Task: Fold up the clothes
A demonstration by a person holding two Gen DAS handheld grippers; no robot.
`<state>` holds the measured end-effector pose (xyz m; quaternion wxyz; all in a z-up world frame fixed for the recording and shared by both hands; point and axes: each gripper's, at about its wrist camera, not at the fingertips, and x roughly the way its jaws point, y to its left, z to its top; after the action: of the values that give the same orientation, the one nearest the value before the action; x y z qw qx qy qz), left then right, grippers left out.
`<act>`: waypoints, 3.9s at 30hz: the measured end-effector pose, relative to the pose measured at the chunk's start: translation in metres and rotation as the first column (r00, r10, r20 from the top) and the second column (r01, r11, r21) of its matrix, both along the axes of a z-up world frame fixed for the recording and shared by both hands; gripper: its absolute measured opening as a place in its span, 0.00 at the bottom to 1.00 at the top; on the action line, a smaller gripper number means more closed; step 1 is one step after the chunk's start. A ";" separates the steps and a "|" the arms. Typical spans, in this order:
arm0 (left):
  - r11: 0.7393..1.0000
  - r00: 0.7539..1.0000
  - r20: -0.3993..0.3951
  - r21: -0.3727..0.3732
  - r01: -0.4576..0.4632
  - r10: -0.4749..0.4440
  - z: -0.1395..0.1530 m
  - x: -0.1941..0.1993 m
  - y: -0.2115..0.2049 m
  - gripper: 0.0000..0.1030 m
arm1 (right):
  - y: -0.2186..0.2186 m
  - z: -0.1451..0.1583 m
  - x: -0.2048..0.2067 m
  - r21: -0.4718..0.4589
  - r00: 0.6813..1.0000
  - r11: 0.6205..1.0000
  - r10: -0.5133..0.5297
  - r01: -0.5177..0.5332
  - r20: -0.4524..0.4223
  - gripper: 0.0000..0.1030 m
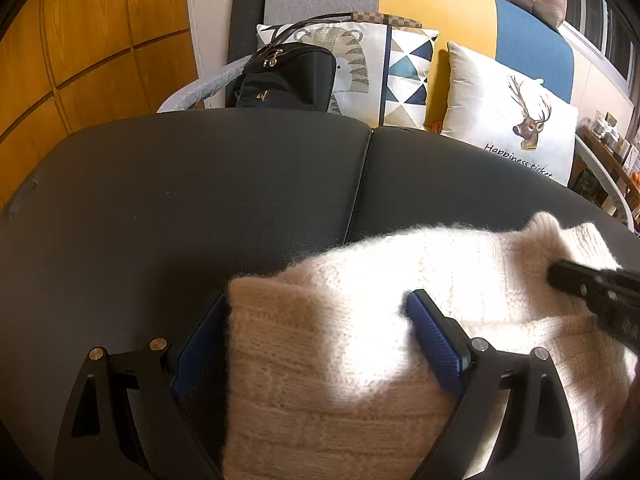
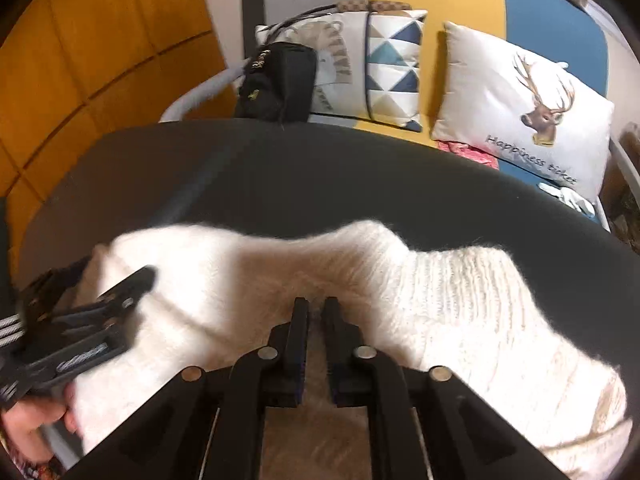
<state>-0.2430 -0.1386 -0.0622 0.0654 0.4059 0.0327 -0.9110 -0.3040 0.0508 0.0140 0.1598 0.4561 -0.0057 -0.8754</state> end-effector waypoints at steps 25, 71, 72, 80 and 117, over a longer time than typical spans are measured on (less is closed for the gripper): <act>0.998 0.997 -0.080 0.062 0.021 -0.016 0.063 0.000 0.063 0.82 | 0.177 -0.022 0.080 -0.223 0.936 0.912 -0.353 0.344 0.000 0.17; 0.902 0.906 -0.016 0.087 0.422 -0.423 0.009 -0.031 0.206 0.38 | 0.178 -0.011 0.049 -0.185 0.935 0.920 -0.353 0.345 -0.012 0.04; 0.902 0.906 -0.015 0.088 0.422 -0.423 0.009 -0.031 0.206 0.38 | 0.188 -0.002 0.057 -0.228 0.924 0.902 -0.382 0.368 -0.021 0.04; 0.904 0.906 -0.013 0.074 0.422 -0.422 0.009 -0.031 0.209 0.38 | 0.262 0.018 0.119 -0.276 0.830 0.805 -0.556 0.526 -0.042 0.08; 0.902 0.906 -0.016 0.086 0.422 -0.422 0.011 -0.031 0.207 0.38 | 0.175 -0.025 0.035 -0.063 0.946 0.945 -0.324 0.322 -0.016 0.02</act>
<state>-0.2743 0.0688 -0.0516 -0.1512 0.4073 -0.0162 -0.9005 -0.2695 0.2260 -0.0108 0.0278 0.4324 -0.1045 -0.8952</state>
